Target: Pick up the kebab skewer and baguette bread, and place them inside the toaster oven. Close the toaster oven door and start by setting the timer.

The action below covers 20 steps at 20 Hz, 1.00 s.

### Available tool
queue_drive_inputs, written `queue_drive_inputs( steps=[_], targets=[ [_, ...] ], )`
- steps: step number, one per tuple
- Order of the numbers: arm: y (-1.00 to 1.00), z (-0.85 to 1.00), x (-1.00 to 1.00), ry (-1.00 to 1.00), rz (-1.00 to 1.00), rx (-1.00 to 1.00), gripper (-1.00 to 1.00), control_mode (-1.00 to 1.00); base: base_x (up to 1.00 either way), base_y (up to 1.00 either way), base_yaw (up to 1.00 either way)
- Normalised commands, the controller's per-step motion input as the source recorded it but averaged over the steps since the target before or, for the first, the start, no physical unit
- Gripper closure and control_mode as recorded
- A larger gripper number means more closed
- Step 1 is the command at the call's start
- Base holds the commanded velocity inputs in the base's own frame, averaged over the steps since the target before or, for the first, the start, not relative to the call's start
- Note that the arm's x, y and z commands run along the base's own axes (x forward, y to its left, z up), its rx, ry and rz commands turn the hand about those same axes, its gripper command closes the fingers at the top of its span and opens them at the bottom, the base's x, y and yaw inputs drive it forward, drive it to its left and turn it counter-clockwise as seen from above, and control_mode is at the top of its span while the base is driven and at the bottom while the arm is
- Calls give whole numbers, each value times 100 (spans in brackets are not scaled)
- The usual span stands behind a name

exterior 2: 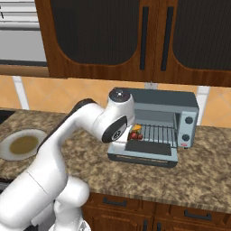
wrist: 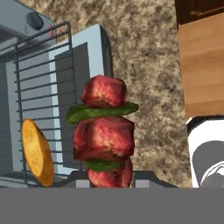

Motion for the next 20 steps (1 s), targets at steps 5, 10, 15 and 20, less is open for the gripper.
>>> queue_drive_inputs(
  steps=[5, 10, 15, 20],
  targets=[
    [-87, 26, 30, -8, -1, 7, 100, -100, 0, 0, 0],
    [-48, 7, 43, -1, 2, 2, 100, -100, 0, 0, 0],
    [-9, -7, 41, 2, 9, -1, 100, -100, 0, 0, 0],
    [6, -34, 51, 6, 13, -2, 100, -100, 0, 0, 0]
  ],
)
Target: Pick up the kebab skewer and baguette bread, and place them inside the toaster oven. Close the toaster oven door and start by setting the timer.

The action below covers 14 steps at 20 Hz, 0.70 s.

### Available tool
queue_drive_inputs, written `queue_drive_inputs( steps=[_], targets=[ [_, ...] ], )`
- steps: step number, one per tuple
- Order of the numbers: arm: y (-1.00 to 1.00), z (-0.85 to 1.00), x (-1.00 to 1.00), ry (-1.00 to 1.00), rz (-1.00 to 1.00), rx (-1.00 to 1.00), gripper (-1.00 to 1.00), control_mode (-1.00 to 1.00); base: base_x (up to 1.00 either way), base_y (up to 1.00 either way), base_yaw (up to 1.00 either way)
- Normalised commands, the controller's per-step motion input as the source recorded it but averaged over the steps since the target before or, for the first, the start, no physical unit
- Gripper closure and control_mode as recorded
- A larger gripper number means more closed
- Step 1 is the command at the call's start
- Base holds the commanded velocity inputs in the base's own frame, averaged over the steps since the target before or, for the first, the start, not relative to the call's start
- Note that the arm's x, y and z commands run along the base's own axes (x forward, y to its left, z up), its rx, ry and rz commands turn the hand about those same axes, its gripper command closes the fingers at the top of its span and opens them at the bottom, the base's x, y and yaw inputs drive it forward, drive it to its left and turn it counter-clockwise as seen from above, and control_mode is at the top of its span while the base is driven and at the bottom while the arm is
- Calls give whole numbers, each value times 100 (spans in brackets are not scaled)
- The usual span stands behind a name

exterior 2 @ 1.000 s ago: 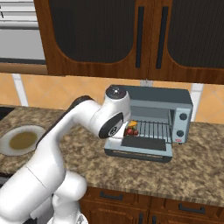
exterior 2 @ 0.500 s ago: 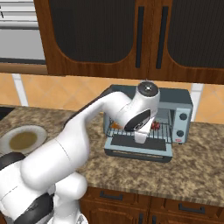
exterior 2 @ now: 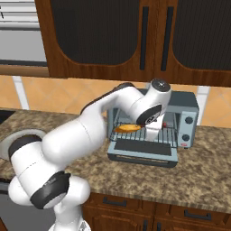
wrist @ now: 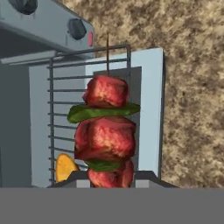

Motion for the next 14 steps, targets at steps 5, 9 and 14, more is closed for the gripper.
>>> queue_drive_inputs(
  steps=[5, 9, 14],
  targets=[
    [14, -33, 32, 3, 2, -7, 100, -100, 0, 0, 0],
    [-8, -48, 1, 0, 0, -12, 100, -100, 0, 0, 0],
    [-3, -45, 0, 0, 0, -10, 100, -100, 0, 0, 0]
  ],
)
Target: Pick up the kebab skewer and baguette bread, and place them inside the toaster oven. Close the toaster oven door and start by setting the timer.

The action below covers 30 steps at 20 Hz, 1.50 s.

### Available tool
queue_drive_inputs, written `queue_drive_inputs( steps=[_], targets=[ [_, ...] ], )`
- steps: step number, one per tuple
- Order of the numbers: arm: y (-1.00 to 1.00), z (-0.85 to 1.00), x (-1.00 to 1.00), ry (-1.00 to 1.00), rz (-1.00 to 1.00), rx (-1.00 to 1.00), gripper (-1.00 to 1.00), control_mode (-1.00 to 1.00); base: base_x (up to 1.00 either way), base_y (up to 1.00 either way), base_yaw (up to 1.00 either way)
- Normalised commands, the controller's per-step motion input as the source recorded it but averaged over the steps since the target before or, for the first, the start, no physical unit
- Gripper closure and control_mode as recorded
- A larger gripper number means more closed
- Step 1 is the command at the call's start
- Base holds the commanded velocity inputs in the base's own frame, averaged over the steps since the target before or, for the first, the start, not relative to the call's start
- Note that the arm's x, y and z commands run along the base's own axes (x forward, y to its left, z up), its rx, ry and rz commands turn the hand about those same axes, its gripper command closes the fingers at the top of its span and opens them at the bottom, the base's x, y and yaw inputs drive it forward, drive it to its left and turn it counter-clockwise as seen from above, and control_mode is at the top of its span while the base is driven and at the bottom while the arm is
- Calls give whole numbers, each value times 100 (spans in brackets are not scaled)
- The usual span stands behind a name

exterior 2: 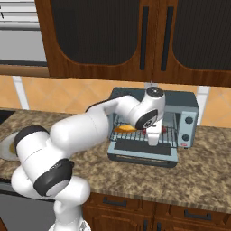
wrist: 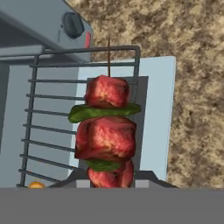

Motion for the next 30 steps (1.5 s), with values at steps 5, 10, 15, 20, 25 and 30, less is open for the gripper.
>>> queue_drive_inputs(
  steps=[5, 10, 15, 20, 25, 30],
  targets=[
    [0, -20, 8, 1, 0, -6, 100, -100, 0, 0, 0],
    [-1, 0, 25, 2, 0, -1, 100, -100, 0, 0, 0],
    [-2, -2, 33, 0, 0, 0, 100, -100, 0, 0, 0],
    [0, 0, 42, 0, 0, 0, 100, -100, 0, 0, 0],
    [0, 0, 31, 3, 0, 0, 100, -100, 0, 0, 0],
    [0, -24, 8, 4, 0, 0, 100, -100, 0, 0, 0]
  ],
)
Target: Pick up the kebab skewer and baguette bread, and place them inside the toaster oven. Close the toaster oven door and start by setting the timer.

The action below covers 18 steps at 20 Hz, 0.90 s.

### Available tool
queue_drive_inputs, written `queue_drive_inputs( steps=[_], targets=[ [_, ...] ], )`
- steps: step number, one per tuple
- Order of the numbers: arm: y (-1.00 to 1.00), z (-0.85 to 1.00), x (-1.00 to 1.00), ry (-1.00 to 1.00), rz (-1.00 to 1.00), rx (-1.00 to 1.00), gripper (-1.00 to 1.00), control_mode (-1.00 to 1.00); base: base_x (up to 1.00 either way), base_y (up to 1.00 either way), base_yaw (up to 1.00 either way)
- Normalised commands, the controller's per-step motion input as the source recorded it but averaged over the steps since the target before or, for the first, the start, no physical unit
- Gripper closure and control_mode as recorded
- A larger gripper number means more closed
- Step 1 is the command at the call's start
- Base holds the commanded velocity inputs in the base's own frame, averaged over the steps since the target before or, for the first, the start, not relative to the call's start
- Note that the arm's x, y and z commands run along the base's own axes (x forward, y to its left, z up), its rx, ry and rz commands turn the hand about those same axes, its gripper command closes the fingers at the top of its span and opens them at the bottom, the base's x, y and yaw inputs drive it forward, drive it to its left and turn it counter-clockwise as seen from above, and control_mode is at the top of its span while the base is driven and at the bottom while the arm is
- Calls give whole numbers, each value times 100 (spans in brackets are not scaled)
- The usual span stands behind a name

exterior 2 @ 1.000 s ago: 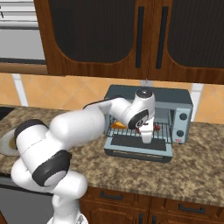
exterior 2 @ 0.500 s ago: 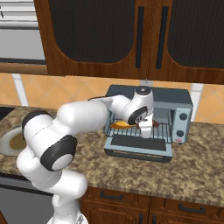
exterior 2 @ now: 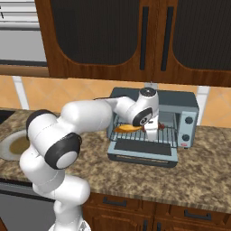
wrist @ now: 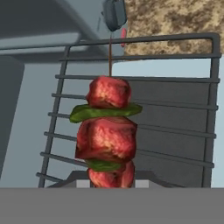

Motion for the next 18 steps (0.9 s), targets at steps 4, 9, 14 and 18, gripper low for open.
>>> queue_drive_inputs(
  steps=[4, 9, 14, 18],
  targets=[
    [0, -22, 13, 4, 0, 0, 100, -100, 0, 0, 0],
    [0, -1, 29, 1, 0, 0, -100, -100, 0, 0, 0],
    [0, 0, 3, 1, 0, 0, -100, -100, 0, 0, 0],
    [0, 0, 0, 0, 0, 0, -100, -100, 0, 0, 0]
  ],
)
